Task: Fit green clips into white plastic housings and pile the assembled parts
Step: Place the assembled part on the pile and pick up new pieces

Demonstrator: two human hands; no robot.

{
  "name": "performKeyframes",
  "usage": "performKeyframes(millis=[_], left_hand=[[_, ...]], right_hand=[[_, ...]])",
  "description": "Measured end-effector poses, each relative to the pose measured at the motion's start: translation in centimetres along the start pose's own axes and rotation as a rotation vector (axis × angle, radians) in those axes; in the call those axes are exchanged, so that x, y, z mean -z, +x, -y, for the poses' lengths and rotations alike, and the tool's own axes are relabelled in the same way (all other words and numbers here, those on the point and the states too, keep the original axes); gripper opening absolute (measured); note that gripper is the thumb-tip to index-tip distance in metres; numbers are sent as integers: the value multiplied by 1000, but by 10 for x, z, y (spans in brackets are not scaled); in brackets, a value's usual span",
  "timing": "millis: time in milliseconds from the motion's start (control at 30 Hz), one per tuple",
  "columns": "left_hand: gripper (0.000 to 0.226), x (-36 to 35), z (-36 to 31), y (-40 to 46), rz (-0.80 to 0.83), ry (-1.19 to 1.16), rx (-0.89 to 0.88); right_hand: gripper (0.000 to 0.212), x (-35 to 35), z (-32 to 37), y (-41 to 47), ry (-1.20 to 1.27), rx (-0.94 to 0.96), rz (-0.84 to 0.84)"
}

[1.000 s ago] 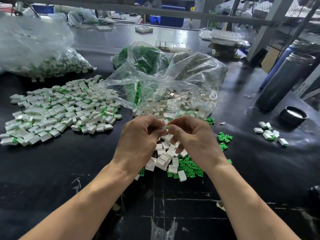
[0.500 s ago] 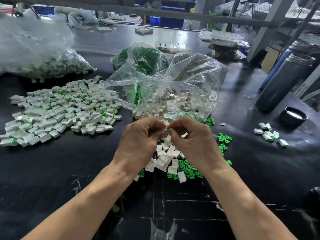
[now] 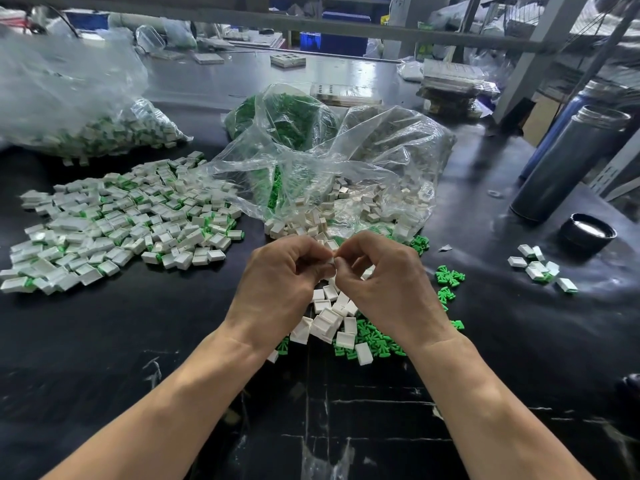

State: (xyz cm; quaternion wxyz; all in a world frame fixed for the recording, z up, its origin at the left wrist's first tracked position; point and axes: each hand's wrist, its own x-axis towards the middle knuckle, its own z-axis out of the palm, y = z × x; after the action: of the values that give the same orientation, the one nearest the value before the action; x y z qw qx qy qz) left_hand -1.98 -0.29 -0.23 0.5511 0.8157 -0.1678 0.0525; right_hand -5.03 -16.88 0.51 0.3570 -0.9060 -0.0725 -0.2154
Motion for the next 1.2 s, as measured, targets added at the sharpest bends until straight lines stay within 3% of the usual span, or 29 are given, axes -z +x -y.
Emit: performKeyframes(millis=[233, 333, 467, 667, 800, 900, 1000, 1200], left_hand=[[20, 0, 2, 1, 20, 28, 22], [20, 9, 5, 2, 10, 150, 56], [11, 35, 15, 11, -75, 431, 124], [5, 57, 28, 25, -128, 734, 230], [11, 69, 33, 31, -183, 830, 271], [14, 71, 35, 31, -243, 818, 255], [7, 65, 32, 27, -235, 659, 159], [11, 34, 20, 14, 41, 437, 97]], right_hand=[[2, 1, 2, 0, -18, -55, 51], [9, 5, -4, 1, 7, -103, 105], [11, 18, -18, 5, 7, -249, 33], [43, 34, -33, 10, -99, -458, 29], [57, 40, -39, 12, -123, -486, 60], [37, 46, -45, 11, -112, -507, 135], [13, 46, -48, 9, -102, -525, 227], [20, 37, -44, 9, -229, -567, 289]])
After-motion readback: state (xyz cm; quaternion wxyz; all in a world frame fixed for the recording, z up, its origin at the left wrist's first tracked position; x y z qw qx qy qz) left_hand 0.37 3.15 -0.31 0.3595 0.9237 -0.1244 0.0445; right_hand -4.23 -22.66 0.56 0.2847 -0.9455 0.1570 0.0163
